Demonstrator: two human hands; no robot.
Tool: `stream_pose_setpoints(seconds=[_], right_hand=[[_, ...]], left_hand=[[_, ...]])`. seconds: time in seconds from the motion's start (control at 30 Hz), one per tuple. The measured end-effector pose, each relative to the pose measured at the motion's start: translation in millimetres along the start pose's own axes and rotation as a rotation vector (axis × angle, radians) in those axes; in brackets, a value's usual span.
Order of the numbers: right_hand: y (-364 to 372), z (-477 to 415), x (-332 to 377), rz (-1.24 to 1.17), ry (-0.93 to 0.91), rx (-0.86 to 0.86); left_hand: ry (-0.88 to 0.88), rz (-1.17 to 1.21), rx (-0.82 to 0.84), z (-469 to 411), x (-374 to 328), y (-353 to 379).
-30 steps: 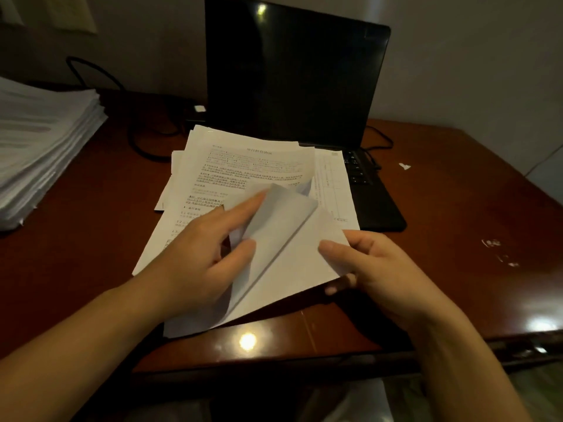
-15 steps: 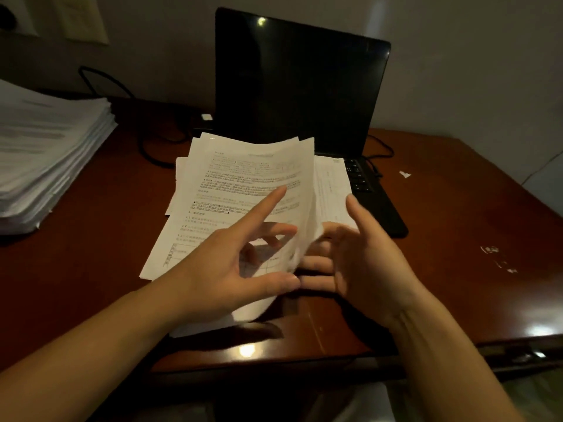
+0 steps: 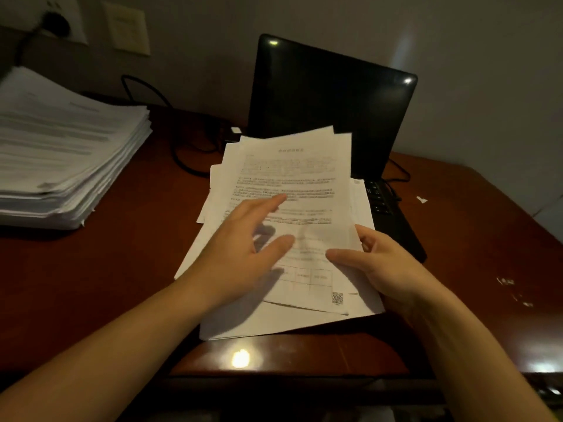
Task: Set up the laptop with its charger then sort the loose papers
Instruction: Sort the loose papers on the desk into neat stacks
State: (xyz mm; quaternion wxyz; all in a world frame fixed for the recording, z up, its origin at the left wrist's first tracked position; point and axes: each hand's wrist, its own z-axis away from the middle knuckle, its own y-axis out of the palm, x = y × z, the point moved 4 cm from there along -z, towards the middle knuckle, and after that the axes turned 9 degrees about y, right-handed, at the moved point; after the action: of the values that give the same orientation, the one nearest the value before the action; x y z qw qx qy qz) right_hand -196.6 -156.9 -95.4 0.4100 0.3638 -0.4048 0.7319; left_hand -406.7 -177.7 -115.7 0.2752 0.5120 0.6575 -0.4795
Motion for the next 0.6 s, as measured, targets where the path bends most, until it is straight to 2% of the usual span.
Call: stream_pose_setpoints(seconds=[0.1,0.23,0.37,0.47,0.6], right_hand=[[-5,5,-5,-0.022,-0.002,-0.058],[-11,10,-10,0.013,-0.031,-0.175],[-15,15,-13,-0.133,-0.115,-0.224],[-14,18,-11,-0.266,-0.199,-0.222],[-14,18,1,-0.321,-0.306,-0.244]], left_hand=[[-0.029,-0.037,-0.186,-6,10,-16],[-0.157,-0.040,-0.304,-8,12,-29],[-0.232,0.049,-0.426,-9,6,-35],[-0.203,0.200,-0.411,-14,-2,-37],[-0.103,0.210,-0.304,-24,-24,-41]])
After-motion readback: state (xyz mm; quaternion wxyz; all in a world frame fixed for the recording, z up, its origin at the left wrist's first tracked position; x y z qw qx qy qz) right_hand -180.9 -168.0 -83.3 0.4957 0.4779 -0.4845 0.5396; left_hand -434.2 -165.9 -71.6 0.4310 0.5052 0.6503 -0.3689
